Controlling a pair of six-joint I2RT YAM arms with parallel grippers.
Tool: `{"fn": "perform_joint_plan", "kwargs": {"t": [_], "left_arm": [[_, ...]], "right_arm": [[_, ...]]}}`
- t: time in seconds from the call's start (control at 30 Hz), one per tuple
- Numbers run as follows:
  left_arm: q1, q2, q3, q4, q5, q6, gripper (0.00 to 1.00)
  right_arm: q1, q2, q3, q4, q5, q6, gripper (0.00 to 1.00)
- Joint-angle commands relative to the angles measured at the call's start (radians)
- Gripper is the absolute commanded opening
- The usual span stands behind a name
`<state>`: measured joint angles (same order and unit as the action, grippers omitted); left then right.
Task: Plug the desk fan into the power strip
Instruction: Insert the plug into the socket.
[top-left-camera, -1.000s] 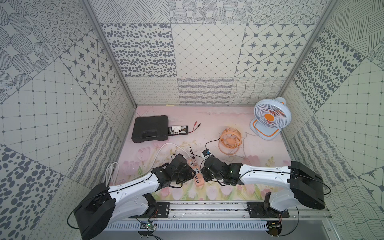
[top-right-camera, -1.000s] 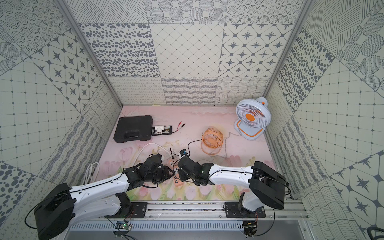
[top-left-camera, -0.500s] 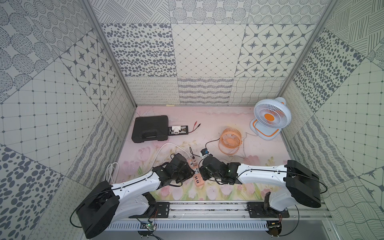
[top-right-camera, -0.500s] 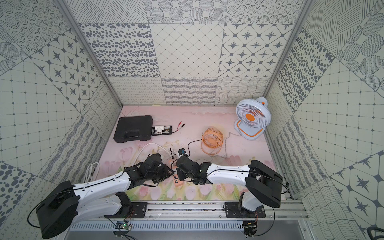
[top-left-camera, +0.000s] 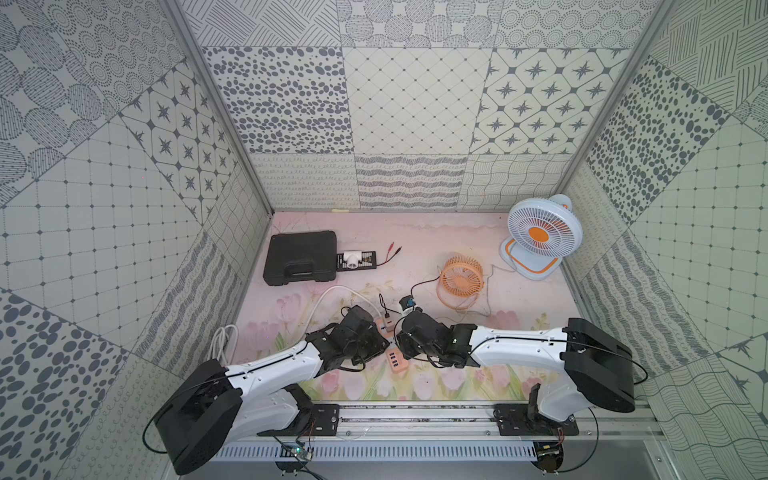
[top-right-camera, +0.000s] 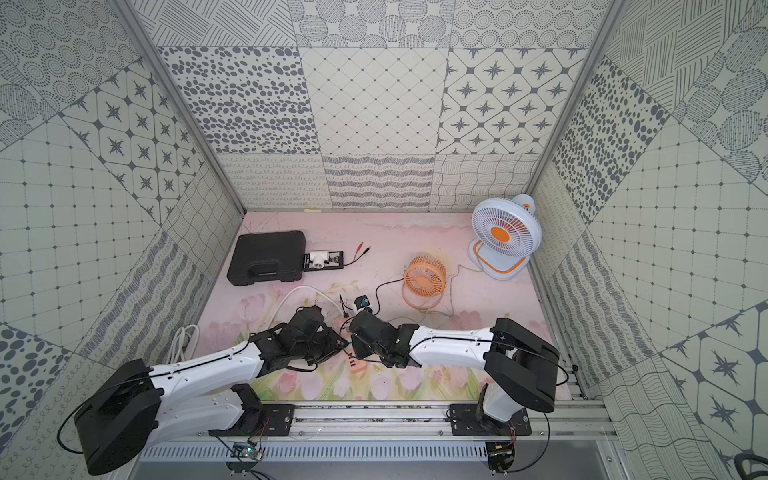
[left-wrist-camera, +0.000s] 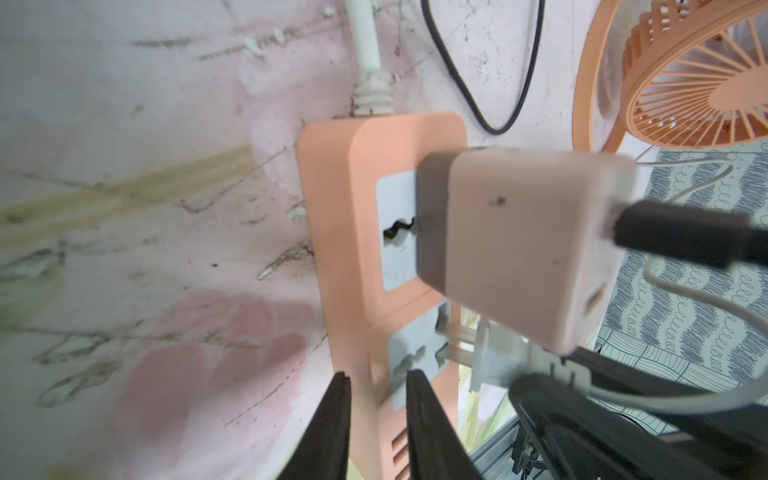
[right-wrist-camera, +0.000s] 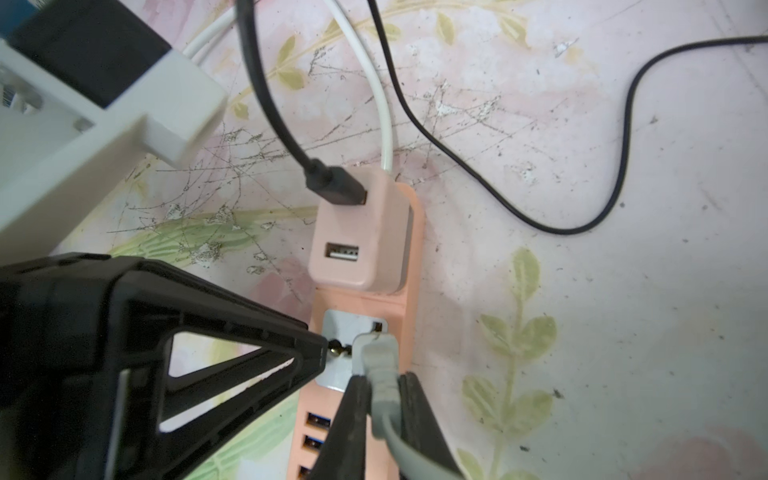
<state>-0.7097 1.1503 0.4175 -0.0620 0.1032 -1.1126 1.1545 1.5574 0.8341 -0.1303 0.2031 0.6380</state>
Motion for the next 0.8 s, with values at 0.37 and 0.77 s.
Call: {"fn": "perform_joint_plan", "kwargs": {"t": [0.37, 0.77], "left_arm": [[0.009, 0.046, 0.014, 0.038, -0.002, 0.036, 0.25], [0.009, 0.063, 0.015, 0.057, 0.005, 0.040, 0.24]], "right_arm": [[0.086, 0.053, 0.045, -0.026, 0.090, 0.002, 0.00], [0.112, 0.073, 0.071, -0.065, 0.148, 0.013, 0.00]]}}
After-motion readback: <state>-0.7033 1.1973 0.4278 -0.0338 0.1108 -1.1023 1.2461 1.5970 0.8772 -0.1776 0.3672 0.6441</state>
